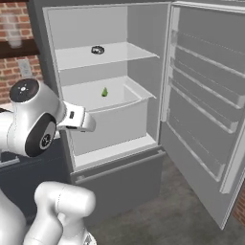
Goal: Grab a lemon wedge from the fridge and one ice cube from the ice bowl, and put them in the glass of lemonade.
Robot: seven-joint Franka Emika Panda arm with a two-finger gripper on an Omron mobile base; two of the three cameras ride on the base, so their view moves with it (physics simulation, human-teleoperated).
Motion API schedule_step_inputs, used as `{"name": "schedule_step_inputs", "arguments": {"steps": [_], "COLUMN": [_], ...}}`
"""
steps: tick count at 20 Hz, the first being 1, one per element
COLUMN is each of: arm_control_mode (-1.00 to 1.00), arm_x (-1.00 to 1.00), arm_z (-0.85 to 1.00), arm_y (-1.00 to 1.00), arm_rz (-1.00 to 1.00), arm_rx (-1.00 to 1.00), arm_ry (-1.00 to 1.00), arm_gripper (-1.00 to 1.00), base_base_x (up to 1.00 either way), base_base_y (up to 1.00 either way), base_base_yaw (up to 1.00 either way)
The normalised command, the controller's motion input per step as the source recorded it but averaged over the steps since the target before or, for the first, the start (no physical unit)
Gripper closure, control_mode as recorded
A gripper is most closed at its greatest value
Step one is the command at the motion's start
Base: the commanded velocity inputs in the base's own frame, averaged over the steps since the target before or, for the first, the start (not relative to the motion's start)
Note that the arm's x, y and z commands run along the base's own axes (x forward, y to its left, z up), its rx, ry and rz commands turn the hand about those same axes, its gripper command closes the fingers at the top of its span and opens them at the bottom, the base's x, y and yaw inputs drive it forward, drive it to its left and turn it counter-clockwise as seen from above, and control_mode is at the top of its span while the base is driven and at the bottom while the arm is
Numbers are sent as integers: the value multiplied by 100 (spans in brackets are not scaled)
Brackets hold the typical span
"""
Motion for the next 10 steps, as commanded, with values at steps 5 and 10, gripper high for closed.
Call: {"name": "schedule_step_inputs", "arguments": {"steps": [5,10], "arm_control_mode": [100,100], "arm_x": [0,0], "arm_z": [0,0], "arm_y": [0,0], "arm_rz": [0,0], "arm_rx": [0,0], "arm_ry": [0,0], "arm_gripper": [-100,-100], "base_base_x": [42,59], "base_base_y": [-48,-46], "base_base_yaw": [34,37]}}
